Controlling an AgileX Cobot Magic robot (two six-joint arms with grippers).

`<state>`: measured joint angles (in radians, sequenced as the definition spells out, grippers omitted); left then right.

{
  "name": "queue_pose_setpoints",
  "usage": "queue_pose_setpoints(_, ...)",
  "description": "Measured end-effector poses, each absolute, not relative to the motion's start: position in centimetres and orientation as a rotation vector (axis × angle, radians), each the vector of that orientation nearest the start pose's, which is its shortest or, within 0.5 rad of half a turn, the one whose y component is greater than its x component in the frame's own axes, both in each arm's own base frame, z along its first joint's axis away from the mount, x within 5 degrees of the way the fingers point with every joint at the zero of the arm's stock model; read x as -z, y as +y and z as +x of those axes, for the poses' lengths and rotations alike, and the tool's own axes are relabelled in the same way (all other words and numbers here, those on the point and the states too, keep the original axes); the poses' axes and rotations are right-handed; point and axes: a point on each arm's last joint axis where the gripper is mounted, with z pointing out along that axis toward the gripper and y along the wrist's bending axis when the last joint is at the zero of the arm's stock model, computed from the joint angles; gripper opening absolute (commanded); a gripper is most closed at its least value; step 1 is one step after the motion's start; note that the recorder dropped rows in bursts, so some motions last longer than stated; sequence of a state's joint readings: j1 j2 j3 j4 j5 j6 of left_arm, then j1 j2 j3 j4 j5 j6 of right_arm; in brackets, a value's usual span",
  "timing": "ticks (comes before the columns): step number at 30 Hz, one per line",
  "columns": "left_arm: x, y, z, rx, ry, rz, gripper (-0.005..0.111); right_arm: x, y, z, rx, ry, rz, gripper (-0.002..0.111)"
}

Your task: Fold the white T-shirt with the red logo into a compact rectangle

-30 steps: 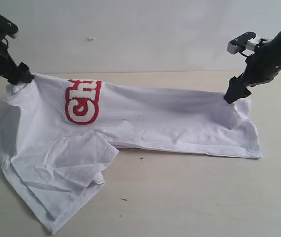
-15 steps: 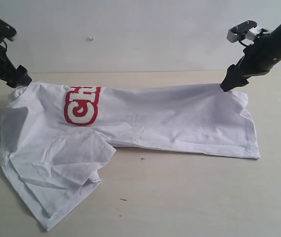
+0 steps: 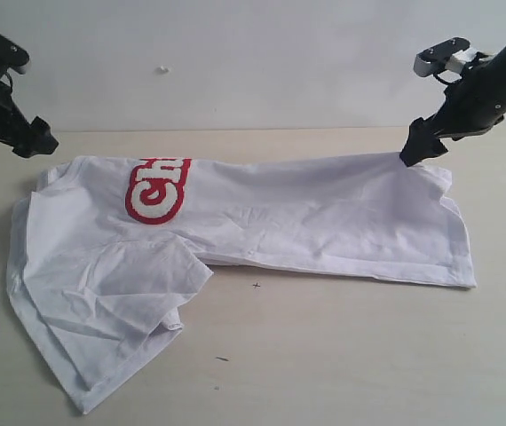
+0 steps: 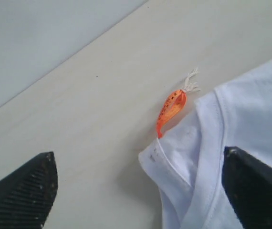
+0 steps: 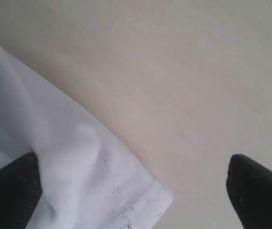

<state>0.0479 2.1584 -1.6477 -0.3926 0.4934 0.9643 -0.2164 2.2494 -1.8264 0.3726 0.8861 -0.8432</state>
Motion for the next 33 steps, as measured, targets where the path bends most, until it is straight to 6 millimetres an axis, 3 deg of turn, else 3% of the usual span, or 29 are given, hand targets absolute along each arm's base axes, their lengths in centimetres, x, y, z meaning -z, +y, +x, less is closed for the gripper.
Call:
queue_pose_setpoints(6,-18.6,-0.9,47.8,0.147,2.32,0.753,0.073,-17.6,-7.9,47.8,-0.148,2.611,-0.583,0.105)
queue_pose_setpoints(13,-19.2,-7.8,47.0,0.37,2.217,0.937,0.049,-17.6,-7.9,47.8,-0.151,2.61,-0.582,0.102)
queue_pose_setpoints(17,-19.5,-10.0,46.7,0.405,2.183,0.991,0.038,-17.6,-7.8,47.8,-0.155,2.611,-0.581,0.094)
queue_pose_setpoints(25,-19.9,-11.1,46.4,0.518,2.185,0.933,0.036,-17.7,-7.4,47.6,-0.259,2.61,-0.582,0.101)
queue_pose_setpoints(30,-20.0,-13.7,45.8,0.578,2.155,0.959,0.036,-17.7,-7.5,47.8,-0.243,2.59,-0.566,0.101)
queue_pose_setpoints(33,-18.9,-15.4,45.5,0.601,2.161,0.99,0.037,-17.8,-7.5,47.9,-0.233,2.581,-0.553,0.101)
